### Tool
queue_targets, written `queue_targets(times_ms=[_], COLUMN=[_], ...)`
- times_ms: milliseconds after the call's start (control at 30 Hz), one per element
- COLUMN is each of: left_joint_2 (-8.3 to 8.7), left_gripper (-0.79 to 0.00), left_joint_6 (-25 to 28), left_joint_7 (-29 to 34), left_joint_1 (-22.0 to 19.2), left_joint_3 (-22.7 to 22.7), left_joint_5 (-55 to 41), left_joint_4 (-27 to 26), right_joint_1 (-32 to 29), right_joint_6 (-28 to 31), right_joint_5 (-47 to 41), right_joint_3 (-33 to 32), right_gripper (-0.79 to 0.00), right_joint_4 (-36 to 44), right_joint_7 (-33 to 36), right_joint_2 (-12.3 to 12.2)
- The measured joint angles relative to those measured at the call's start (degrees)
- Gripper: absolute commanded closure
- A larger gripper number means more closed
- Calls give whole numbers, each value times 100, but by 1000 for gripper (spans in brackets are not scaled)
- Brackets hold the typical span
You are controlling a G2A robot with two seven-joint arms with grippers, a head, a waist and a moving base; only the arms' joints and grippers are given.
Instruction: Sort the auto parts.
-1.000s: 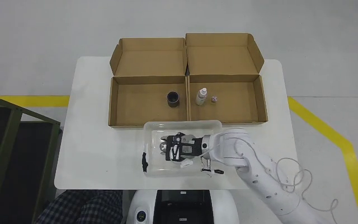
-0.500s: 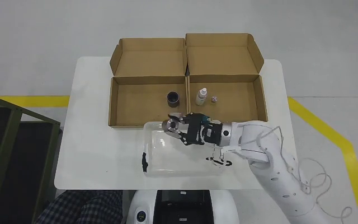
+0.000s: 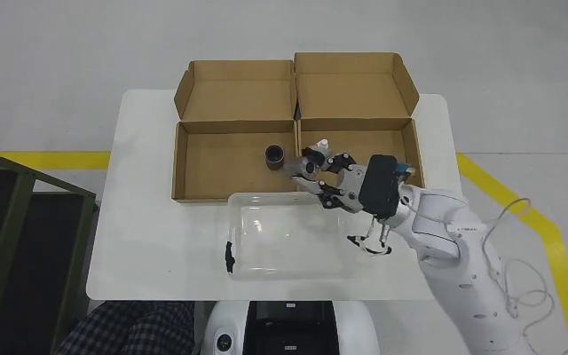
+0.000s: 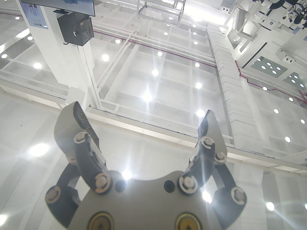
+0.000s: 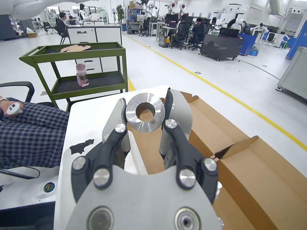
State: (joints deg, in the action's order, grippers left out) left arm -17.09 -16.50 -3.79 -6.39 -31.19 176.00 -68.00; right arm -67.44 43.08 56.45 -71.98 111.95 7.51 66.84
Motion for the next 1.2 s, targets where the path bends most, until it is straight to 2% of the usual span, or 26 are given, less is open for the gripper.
queue_targets(times_ms=[467,1200], left_joint_2=[0,0], left_gripper=[-785,-785], left_joint_6=[0,0], left_joint_7=[0,0], left_joint_1=[0,0], left_joint_3=[0,0], left_joint_5=[0,0], left_joint_4=[0,0], right_joint_1=[-274,-279], right_joint_6=[-161,-250], right_joint_5=[-59,17], right_joint_3=[-271,-172], right_gripper=[0,0], right_joint_4=[69,-66], right_joint_7=[-877,-1246], right_joint_2=[-10,13])
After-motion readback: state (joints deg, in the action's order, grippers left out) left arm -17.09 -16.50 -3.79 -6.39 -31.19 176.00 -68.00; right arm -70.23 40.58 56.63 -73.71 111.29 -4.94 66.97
